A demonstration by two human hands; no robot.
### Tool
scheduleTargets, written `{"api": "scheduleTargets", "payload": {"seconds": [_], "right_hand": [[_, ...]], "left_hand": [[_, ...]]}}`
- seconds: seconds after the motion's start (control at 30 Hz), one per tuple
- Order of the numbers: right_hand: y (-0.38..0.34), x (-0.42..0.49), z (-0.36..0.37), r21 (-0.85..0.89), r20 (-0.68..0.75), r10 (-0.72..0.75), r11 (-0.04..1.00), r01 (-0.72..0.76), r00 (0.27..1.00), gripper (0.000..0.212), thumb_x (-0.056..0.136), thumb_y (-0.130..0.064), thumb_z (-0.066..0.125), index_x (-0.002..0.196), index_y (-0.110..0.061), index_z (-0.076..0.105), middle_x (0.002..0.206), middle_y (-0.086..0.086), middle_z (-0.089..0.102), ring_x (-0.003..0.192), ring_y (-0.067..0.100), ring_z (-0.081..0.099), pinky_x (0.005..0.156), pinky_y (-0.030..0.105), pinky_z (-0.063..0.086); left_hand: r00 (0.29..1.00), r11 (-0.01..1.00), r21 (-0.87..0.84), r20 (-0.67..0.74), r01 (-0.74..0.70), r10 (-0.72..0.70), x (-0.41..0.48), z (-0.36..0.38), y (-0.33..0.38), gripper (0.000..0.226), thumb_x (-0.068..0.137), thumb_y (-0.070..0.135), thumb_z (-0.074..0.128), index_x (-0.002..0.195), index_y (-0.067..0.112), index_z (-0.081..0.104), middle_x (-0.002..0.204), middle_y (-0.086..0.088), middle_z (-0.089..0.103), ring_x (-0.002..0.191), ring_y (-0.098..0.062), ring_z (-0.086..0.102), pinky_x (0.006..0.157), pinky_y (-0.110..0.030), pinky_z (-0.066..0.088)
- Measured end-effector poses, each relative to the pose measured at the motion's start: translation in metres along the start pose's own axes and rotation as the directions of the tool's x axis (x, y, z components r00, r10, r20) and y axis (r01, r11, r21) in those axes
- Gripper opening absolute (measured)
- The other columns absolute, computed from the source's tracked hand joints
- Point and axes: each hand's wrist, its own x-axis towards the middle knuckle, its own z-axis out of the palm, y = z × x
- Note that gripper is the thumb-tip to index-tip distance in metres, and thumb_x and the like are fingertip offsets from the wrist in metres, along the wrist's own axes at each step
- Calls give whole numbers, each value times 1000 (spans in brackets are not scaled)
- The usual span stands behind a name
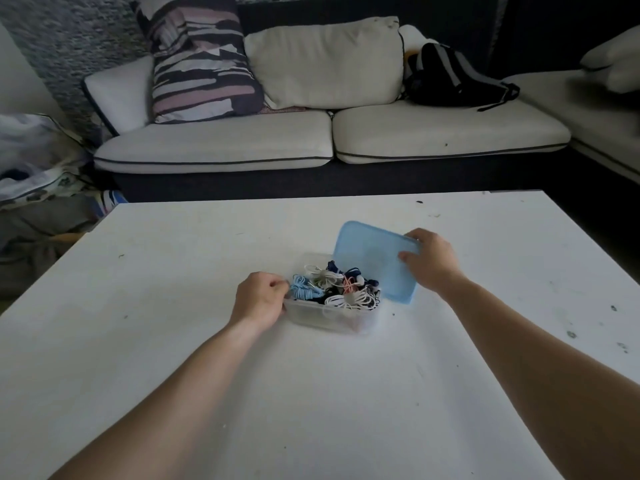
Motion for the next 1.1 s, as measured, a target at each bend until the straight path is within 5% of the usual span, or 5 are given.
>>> {"api": "scheduleTargets", "payload": {"seconds": [0.3, 0.47, 0.73, 0.87, 1.1], "right_hand": [[-17, -69, -17, -10, 126, -415, 908, 419, 901, 37, 82, 2, 52, 88, -34, 52, 99, -4, 73, 73, 23, 61, 63, 37, 51], [3, -94, -18, -42, 300, -450, 875, 483, 841, 37, 82, -22, 73, 82, -40, 41, 133, -13, 59, 124, 21, 51, 94, 34, 45], [14, -94, -21, -66, 224, -391, 908, 414, 893, 23, 83, -41, 74, 103, -34, 64, 143, -11, 49, 135, 17, 41, 106, 30, 36], [23, -93, -21, -150, 247, -197, 959, 239, 949, 49, 99, -40, 50, 148, -35, 42, 165, -12, 16, 143, 18, 35, 109, 35, 36], [25, -81, -18, -144, 283, -175, 964, 222, 943, 48, 104, -32, 41, 152, -33, 36, 165, -6, 19, 142, 22, 37, 110, 34, 33]], "left_hand": [[972, 930, -286, 108, 231, -208, -29, 21, 33, 19, 88, 12, 57, 78, 4, 71, 89, -16, 73, 78, -26, 71, 72, -38, 62], [936, 835, -435, 250, 336, -247, -52, 18, 46, 30, 97, 35, 44, 97, 15, 67, 88, -14, 74, 76, -28, 73, 62, -30, 59], [977, 910, -370, 166, 188, -134, -62, 25, 41, 32, 81, 19, 64, 112, 27, 70, 89, -6, 75, 80, -25, 74, 71, -39, 62], [977, 934, -322, 190, 154, -96, -64, 23, 40, 35, 74, 16, 60, 92, 43, 71, 89, -11, 74, 86, -29, 71, 75, -40, 62], [988, 970, -239, 154, 42, -4, -61, 27, 36, 36, 78, 27, 65, 91, 60, 63, 80, 7, 74, 80, -26, 71, 77, -42, 60]]}}
